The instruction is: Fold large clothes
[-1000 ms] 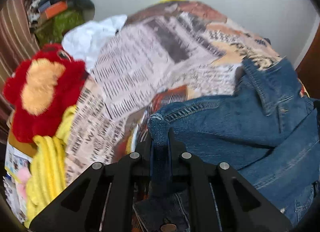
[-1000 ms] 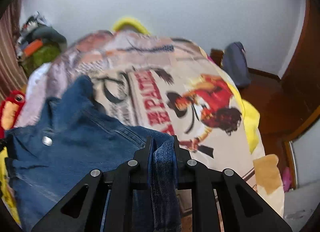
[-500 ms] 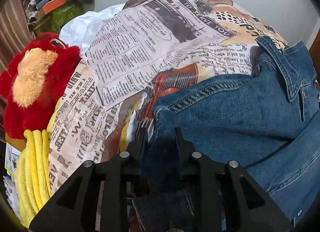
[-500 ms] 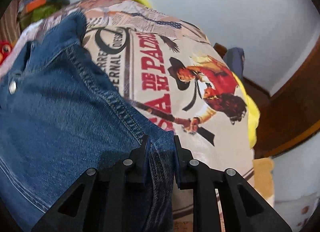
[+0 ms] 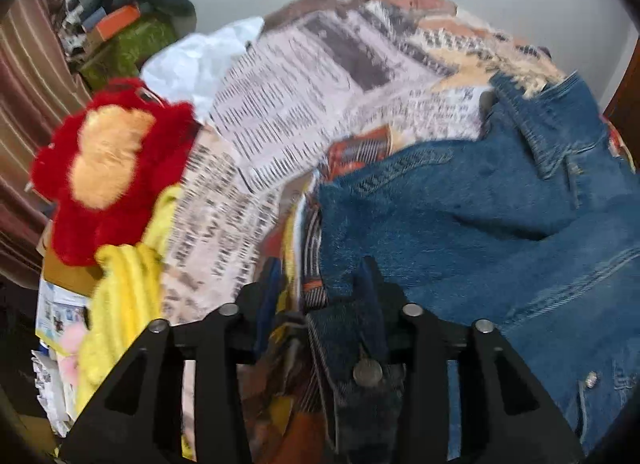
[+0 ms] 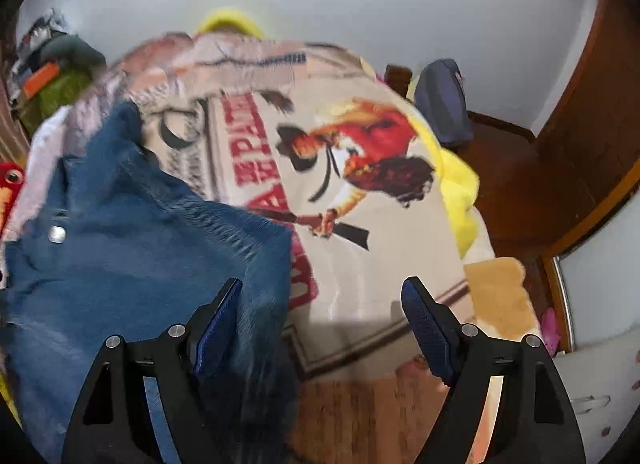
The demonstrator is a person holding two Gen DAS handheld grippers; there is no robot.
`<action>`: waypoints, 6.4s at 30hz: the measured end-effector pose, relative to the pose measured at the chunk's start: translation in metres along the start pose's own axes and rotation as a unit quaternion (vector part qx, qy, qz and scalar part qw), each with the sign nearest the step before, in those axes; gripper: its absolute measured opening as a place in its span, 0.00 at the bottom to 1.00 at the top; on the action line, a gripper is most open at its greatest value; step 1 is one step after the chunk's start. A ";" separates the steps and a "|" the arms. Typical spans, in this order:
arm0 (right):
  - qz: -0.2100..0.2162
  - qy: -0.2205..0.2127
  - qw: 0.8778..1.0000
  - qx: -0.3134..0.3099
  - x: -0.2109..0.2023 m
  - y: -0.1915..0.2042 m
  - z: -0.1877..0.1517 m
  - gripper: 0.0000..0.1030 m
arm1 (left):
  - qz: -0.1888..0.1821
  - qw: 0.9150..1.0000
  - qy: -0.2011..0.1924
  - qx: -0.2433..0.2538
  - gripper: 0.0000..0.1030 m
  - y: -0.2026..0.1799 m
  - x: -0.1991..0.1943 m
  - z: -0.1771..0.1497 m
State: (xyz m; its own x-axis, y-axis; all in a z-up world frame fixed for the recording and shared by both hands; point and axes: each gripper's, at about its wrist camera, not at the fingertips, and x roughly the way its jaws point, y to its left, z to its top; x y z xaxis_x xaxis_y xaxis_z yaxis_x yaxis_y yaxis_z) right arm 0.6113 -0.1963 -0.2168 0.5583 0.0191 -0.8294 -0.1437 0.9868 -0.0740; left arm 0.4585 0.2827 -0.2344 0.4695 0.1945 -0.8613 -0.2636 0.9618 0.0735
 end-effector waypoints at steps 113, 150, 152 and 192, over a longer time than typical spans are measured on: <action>0.132 -0.041 0.990 0.038 -0.012 0.056 0.042 0.11 | -0.061 0.992 -0.075 -0.086 0.10 -0.015 -0.003 0.048; 0.082 -0.014 0.995 -0.058 -0.014 0.049 0.048 0.12 | 0.016 0.999 0.000 0.045 0.91 -0.054 0.065 -0.013; 0.073 -0.013 0.994 -0.076 -0.009 0.049 0.043 0.18 | 0.012 1.000 0.006 0.028 0.91 -0.044 0.069 -0.014; 0.159 0.055 0.960 -0.223 -0.015 0.187 -0.062 0.20 | -0.103 0.989 -0.035 0.104 0.96 -0.142 0.006 -0.040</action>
State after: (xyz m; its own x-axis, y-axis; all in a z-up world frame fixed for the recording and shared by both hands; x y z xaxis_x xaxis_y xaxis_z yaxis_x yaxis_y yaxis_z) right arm 0.5252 -0.0224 -0.2523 0.3415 0.2668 -0.9012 -0.6427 0.7659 -0.0168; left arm 0.4652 0.1395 -0.2705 0.5544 -0.0028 -0.8323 0.0183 0.9998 0.0089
